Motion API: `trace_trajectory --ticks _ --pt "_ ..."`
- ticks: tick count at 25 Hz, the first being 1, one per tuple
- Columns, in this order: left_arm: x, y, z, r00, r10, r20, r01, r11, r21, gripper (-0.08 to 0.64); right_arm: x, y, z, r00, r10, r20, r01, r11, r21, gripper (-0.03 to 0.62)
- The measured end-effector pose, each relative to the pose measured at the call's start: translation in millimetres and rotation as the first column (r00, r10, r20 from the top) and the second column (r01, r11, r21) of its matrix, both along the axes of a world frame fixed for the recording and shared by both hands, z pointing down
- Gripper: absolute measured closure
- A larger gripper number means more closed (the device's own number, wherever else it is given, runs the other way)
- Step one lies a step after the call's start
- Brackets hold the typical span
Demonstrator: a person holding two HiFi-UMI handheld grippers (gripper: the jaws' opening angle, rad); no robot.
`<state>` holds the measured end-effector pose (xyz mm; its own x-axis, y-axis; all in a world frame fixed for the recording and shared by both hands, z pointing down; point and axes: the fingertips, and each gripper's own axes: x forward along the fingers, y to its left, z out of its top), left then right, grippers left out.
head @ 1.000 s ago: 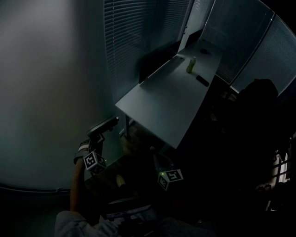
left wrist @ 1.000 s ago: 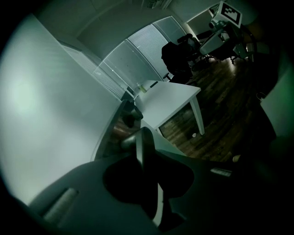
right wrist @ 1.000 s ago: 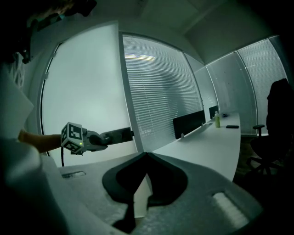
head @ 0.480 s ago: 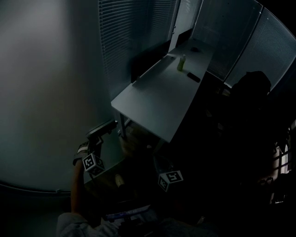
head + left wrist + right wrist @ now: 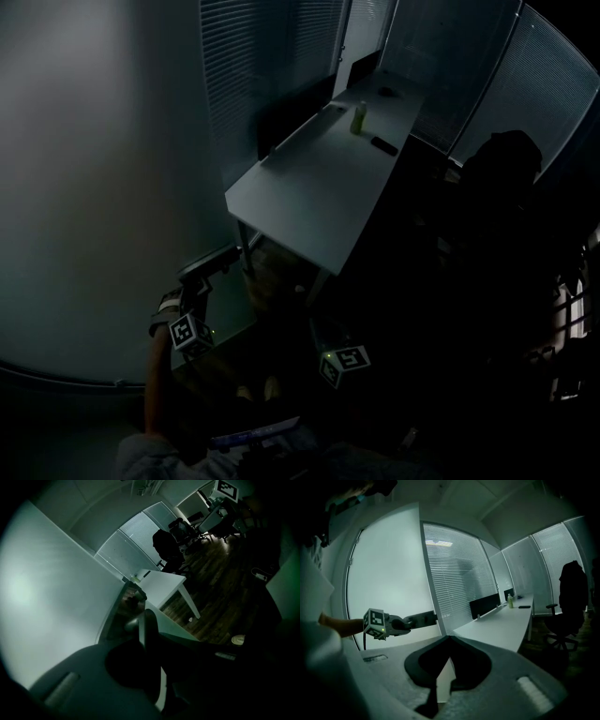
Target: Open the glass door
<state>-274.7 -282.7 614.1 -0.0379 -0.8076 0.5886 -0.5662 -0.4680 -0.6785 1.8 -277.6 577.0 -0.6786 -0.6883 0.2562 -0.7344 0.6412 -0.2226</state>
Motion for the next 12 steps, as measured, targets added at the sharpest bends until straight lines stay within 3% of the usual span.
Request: trace_trajectory --ticks 12 --pt "34 33 0 0.998 0.059 0.012 -0.059 0.998 0.009 0.511 15 44 -6 0.999 0.035 -0.011 -0.035 0.999 -0.001 0.591"
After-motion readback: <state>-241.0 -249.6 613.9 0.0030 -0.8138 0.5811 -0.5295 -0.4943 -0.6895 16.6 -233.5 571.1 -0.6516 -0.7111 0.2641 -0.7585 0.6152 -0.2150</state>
